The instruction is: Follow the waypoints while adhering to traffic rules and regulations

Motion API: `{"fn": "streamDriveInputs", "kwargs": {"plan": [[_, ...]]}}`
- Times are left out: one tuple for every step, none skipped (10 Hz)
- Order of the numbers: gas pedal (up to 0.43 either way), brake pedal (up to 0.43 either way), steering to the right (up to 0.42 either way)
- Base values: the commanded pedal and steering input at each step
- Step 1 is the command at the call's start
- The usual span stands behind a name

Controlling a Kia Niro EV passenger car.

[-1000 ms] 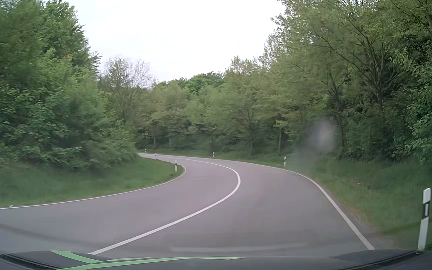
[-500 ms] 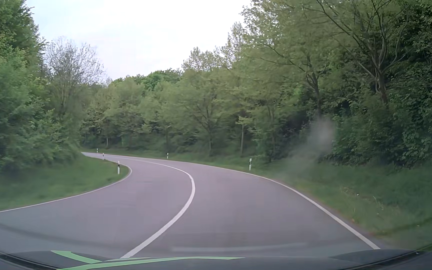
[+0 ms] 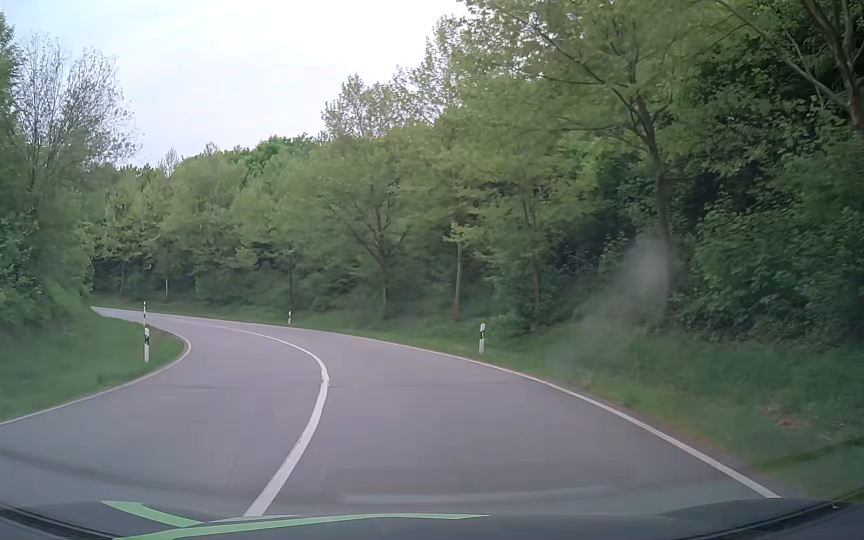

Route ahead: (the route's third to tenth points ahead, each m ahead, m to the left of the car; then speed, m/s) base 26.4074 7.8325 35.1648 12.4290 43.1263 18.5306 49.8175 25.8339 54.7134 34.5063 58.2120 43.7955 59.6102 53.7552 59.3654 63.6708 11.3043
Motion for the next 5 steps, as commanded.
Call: {"fn": "streamDriveInputs", "kwargs": {"plan": [[0.319, 0.000, -0.014], [0.319, 0.000, -0.015], [0.319, 0.000, -0.024], [0.319, 0.000, -0.037], [0.311, 0.000, -0.048]]}}
